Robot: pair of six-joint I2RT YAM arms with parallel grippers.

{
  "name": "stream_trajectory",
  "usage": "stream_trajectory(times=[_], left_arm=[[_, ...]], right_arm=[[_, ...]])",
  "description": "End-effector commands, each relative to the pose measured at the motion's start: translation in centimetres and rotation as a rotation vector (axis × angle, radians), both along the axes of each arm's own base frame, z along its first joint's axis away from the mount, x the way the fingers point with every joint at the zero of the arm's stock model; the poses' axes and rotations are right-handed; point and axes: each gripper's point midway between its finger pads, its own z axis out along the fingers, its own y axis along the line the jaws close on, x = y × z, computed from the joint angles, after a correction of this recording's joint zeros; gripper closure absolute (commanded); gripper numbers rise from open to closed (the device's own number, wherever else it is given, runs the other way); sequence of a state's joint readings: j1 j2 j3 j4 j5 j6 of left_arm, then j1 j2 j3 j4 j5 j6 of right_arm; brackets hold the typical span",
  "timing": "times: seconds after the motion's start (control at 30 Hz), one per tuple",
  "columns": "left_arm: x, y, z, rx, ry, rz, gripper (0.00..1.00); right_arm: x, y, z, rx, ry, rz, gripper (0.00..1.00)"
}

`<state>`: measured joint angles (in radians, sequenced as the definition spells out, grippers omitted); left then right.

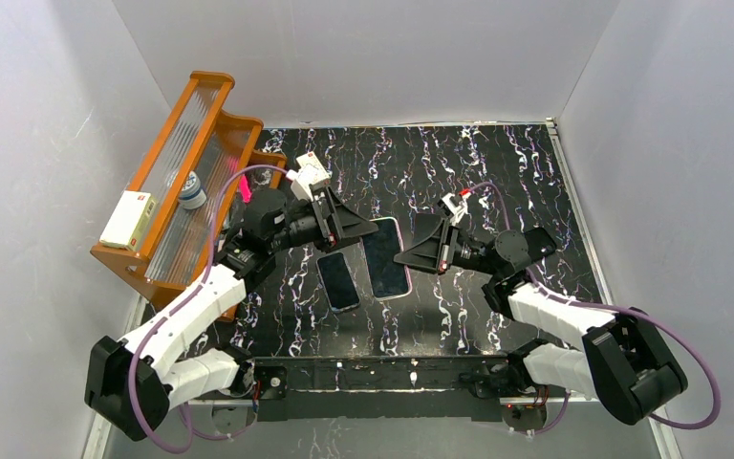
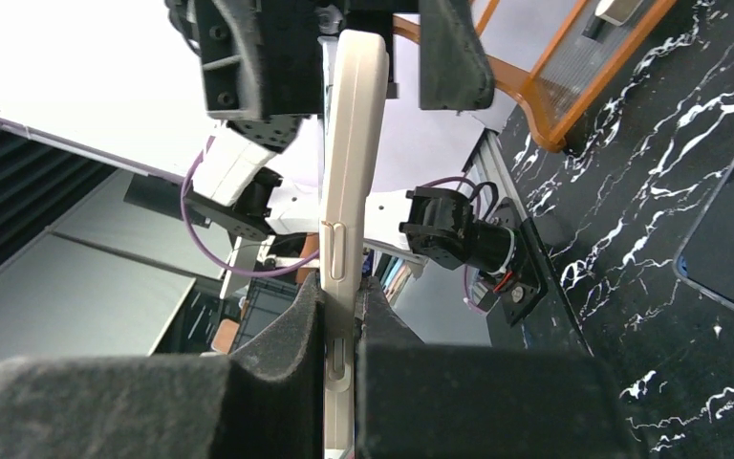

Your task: Put the phone into the phone case

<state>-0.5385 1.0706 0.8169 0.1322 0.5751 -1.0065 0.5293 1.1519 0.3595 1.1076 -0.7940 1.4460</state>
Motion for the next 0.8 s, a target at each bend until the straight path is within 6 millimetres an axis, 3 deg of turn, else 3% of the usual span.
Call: stream_trajectory(times=[0.0,0.1,0.17,0.23,0.33,0.43,0.53,0.6,0.77], left_arm=[[-0.8,-0.9,3.4,-0.216,-0.023,-0.06,0.22],[-1.2,-1.0,4.2,-0.301,-0.007,-0.08,0.41],[-1.3,-0.9,4.5,-0.322,-0.008,-0.075,0.6],[-1.3,-0.8,4.6,-0.328,-0.006,-0.066,0.78],[-1.1,-0.9,3.7,-0.3,0.028,-0.057,0.96],[-0.6,-0.8,1.7,-0.183,0.048,-0.039,0.99],[-0.3,-0.4,0.6,-0.083,0.05,-0.01,0.98],[-0.4,-0.4,0.6,-0.069,0.061,-0.02,0.97],[-0.9,-0.8,3.6,-0.196,0.043,-0.05,0.83]], right_arm=[[-0.9,-0.3,4.4,0.091,-0.146,0.04,0.99],[-1.1,-0.4,4.1,0.113,-0.13,0.056,0.99],[-1.2,-0.3,3.7,0.113,-0.116,0.064,0.99],[-1.0,-0.2,3.0,0.097,-0.098,0.066,0.92],[-0.8,-0.1,1.9,0.064,-0.076,0.062,0.75],[-0.3,0.3,1.5,0.029,-0.065,0.06,0.51],[0.0,0.6,1.5,0.01,-0.059,0.07,0.44],[0.1,0.9,1.4,0.003,-0.049,0.076,0.49],[0.1,1.2,1.3,0.012,-0.028,0.08,0.81]])
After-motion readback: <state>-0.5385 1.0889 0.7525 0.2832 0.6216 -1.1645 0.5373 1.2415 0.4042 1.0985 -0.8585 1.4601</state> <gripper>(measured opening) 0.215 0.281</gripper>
